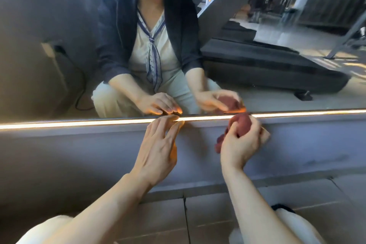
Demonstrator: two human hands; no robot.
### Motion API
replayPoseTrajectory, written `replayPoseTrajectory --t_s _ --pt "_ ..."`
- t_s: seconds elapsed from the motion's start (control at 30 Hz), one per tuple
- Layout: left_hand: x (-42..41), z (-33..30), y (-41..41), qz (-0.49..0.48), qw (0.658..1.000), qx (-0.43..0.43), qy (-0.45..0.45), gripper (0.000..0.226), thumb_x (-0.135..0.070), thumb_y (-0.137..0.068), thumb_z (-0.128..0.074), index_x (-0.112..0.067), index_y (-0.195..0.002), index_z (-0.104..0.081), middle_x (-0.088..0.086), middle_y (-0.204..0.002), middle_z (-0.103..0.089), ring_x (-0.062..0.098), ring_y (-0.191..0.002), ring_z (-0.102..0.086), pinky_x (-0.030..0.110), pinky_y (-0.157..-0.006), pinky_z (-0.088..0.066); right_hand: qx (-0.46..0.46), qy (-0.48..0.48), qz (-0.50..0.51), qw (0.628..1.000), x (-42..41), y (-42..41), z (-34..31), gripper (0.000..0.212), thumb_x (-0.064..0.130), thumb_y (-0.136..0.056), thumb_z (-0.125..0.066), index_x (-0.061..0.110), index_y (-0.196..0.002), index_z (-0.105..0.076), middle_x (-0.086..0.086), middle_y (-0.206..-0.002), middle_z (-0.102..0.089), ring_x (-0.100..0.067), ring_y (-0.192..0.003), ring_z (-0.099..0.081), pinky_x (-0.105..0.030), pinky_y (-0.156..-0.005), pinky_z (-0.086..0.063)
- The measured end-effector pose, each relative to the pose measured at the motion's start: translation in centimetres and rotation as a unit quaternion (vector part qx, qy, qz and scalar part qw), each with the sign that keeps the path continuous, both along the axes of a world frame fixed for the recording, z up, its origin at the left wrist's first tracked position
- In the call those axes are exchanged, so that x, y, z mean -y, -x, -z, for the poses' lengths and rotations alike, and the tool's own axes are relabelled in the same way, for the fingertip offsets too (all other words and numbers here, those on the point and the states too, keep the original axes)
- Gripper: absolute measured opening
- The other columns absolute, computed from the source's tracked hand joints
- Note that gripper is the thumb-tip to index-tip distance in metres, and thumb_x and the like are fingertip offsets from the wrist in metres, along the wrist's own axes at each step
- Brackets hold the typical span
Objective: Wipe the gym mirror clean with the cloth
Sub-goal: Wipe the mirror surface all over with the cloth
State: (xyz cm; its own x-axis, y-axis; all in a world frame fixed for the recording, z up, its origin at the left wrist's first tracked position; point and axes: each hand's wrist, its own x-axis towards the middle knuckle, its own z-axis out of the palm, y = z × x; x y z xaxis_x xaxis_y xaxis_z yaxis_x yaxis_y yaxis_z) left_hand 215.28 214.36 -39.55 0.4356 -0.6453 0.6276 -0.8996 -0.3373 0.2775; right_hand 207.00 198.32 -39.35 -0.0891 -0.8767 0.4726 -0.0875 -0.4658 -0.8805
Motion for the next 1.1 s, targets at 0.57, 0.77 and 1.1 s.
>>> replayPoseTrajectory --t_s 0.57,0.77,1.1 --pt "-5.5 -2.4 -1.1 -0.186 0.975 -0.074 0.091 0.054 0.014 -0.064 -0.071 -0.001 -0.116 -0.069 0.018 -0.114 -0.062 0.036 -0.1 -0.059 0.047 -0.088 -0.055 -0.071 0.083 -0.073 0.991 -7.5 -3.3 -1.0 0.043 -0.019 -0.075 -0.066 0.0 -0.114 -0.064 -0.025 -0.119 -0.047 -0.036 -0.108 -0.052 -0.026 -0.097 -0.039" --pt "-7.6 -3.7 -1.1 -0.243 0.963 -0.088 0.077 0.055 0.018 -0.066 -0.069 -0.003 -0.117 -0.068 0.019 -0.117 -0.06 0.037 -0.105 -0.058 0.05 -0.087 -0.056 -0.075 0.149 -0.241 0.956 -11.6 -4.3 -1.0 0.048 -0.016 -0.071 -0.075 0.01 -0.111 -0.073 -0.004 -0.119 -0.052 -0.023 -0.111 -0.056 -0.028 -0.104 -0.046" --pt "-13.1 -3.0 -2.3 -0.253 0.967 -0.02 0.003 0.074 0.021 -0.055 -0.077 0.001 -0.125 -0.064 0.023 -0.127 -0.058 0.043 -0.112 -0.058 0.05 -0.087 -0.055 -0.035 0.083 -0.116 0.989 -15.8 -9.2 -0.4 0.056 -0.017 -0.074 -0.058 0.008 -0.122 -0.044 -0.025 -0.132 -0.034 -0.046 -0.117 -0.041 -0.045 -0.101 -0.037"
